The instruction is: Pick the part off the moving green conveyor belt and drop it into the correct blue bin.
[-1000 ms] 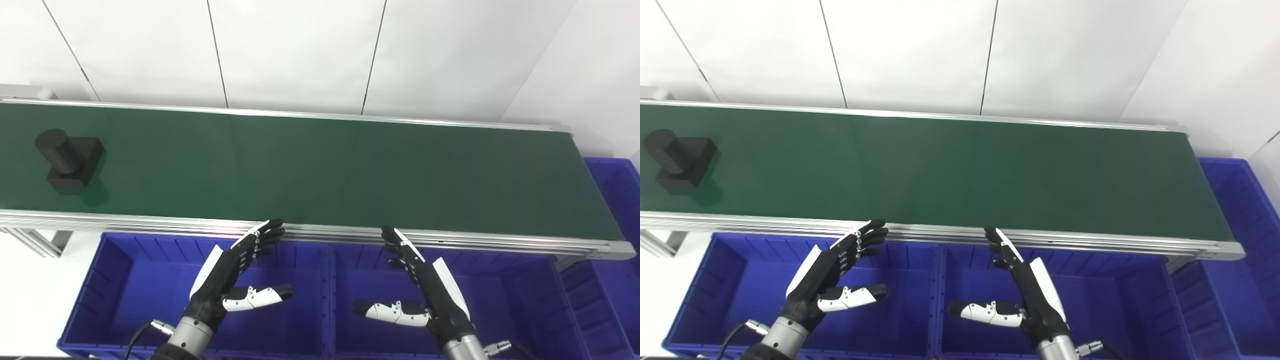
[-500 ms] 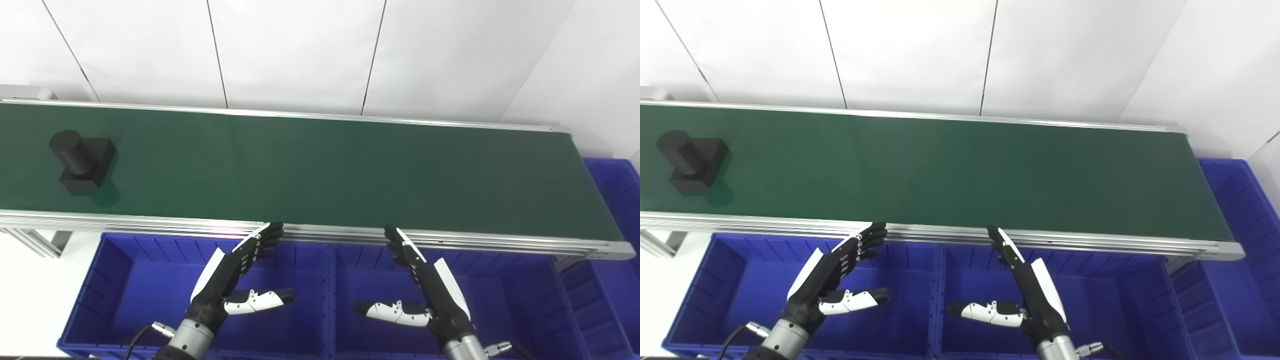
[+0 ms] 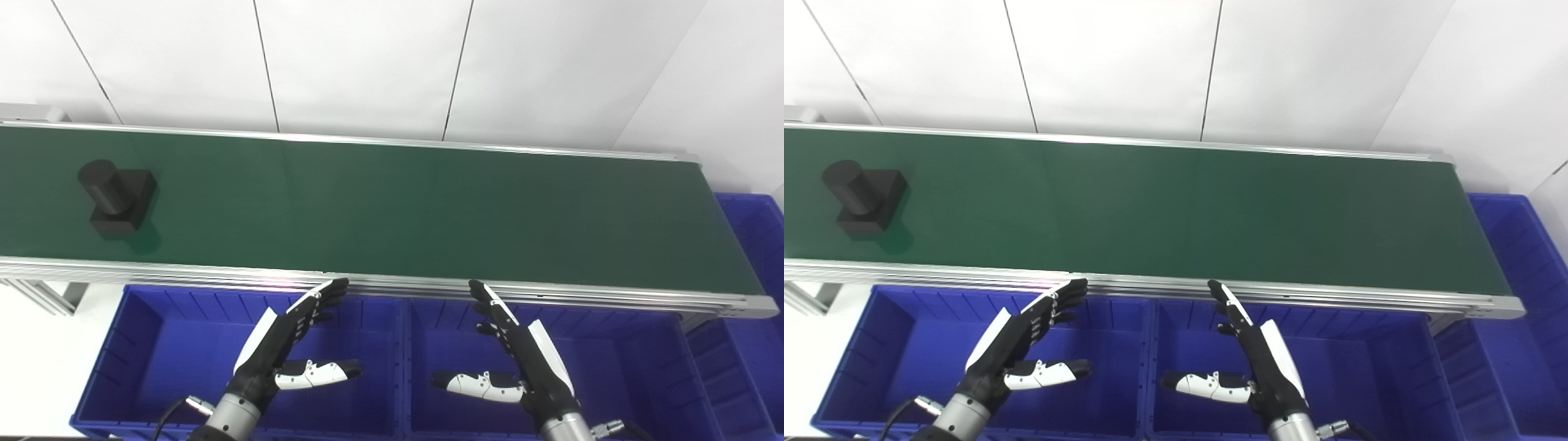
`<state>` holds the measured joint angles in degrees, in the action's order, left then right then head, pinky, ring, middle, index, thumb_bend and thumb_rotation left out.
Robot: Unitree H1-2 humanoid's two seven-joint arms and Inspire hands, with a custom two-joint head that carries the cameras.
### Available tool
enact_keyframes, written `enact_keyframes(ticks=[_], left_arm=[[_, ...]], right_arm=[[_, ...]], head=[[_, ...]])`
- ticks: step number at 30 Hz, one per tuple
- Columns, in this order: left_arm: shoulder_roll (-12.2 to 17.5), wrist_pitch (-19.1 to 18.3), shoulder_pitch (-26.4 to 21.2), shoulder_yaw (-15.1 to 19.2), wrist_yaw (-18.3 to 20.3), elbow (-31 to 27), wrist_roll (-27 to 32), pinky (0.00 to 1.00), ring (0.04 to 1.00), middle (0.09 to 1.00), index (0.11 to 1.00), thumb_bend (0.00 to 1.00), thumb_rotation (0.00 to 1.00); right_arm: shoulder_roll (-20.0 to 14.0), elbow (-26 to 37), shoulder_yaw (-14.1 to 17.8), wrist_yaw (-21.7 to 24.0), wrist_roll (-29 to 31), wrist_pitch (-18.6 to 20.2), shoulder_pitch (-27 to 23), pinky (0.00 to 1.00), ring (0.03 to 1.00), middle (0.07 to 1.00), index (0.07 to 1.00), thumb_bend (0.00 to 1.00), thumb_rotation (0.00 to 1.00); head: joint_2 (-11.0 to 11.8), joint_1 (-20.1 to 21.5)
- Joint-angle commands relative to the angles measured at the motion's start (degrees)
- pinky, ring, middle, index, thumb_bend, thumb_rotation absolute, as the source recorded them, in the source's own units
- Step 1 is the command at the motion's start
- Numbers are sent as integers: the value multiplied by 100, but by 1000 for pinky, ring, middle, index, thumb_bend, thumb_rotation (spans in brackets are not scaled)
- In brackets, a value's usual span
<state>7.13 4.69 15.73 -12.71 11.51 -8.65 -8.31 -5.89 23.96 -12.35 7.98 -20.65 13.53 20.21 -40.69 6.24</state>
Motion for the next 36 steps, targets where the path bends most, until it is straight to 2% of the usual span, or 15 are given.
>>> enact_keyframes(ticks=[1,12,13,15,18,21,27,32,35,36], left_arm=[[23,267,0,-4,1,-177,99,854,891,895,875,797,433],[56,407,64,-21,-28,-133,38,859,882,889,878,818,471],[53,444,58,-24,-35,-78,30,859,883,889,879,817,469],[40,482,54,-28,-46,-20,28,861,884,890,879,814,465],[27,421,63,-41,-15,-79,81,845,887,891,878,815,460],[30,495,59,-34,0,-58,170,846,885,896,882,798,438],[81,396,47,-39,16,-154,162,854,886,898,885,805,463],[76,457,16,-29,-45,-114,60,843,880,895,883,792,461],[23,626,-14,-2,-121,56,45,841,876,891,878,797,459],[-4,712,-23,13,-148,120,61,836,867,879,866,793,421]], right_arm=[[22,271,-7,-44,44,-107,28,859,925,948,955,803,280],[12,298,-11,-69,136,-192,110,874,930,947,957,794,262],[9,248,-9,-78,148,-225,108,874,930,947,957,793,262],[2,186,-9,-96,158,-289,103,872,929,950,959,792,259],[10,246,-3,-96,165,-232,113,882,929,945,956,796,258],[10,305,-12,-90,149,-204,135,886,935,960,964,790,270],[13,425,-28,-64,105,-109,115,873,933,953,959,791,280],[0,345,-25,-68,136,-159,66,871,928,953,960,782,272],[-6,169,-44,-104,101,-246,25,856,925,946,958,781,271],[2,114,-45,-113,116,-266,16,858,924,944,955,787,273]], head=[[8,-33],[89,-37],[197,-60],[215,-63],[89,-72],[144,-37],[-28,-59],[25,57],[175,114],[175,114]])
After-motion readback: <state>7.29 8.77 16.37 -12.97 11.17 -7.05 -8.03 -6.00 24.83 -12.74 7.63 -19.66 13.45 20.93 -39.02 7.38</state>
